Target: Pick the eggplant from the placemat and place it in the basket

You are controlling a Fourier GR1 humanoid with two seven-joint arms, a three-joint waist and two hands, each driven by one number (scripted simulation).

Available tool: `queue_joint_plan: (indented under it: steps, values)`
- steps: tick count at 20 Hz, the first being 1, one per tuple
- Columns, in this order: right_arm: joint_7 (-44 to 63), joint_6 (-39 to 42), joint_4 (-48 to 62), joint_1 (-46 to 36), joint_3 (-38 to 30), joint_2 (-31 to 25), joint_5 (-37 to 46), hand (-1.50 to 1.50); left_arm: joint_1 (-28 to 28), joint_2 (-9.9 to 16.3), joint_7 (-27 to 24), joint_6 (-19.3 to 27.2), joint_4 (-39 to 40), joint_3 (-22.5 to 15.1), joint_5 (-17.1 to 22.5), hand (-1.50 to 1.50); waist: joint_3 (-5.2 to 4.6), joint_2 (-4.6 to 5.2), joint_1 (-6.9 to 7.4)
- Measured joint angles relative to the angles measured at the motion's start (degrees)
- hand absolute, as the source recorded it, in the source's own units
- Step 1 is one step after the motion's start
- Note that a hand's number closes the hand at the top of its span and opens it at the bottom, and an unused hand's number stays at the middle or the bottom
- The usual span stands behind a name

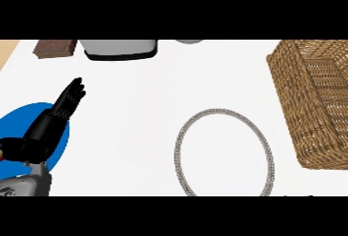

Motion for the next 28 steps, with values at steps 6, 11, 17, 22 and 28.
queue_joint_plan:
  steps: [6,11,17,22,28]
  values:
    - [-5.3,-1.1,-10.23,9.17,-7.57,0.88,-12.73,1.5,0.4,0.02,-0.05,0.05,-0.09,0.19,-0.13,0.0,-0.04,0.01,-0.06]
    - [-5.58,1.01,-13.08,13.3,-18.27,-0.43,-24.09,1.5,-0.43,-0.36,0.06,0.12,-0.04,-0.44,-0.59,0.0,-0.08,0.23,0.44]
    - [0.59,2.14,-16.55,12.12,-34.73,-3.59,-35.83,1.5,-2.41,-0.75,-0.27,0.03,1.66,-0.67,-0.76,0.0,-0.14,0.47,1.44]
    - [12.12,1.81,-16.21,3.41,-43.6,-7.62,-39.83,1.5,-3.34,-0.69,-0.34,-0.77,1.93,-0.97,-0.62,0.0,-0.15,0.67,2.8]
    - [27.16,-2.08,-11.71,-12.17,-45.89,-13.19,-44.55,1.5,-4.46,-1.27,0.06,-0.9,2.53,-1.59,-0.95,0.0,-0.14,0.83,3.92]
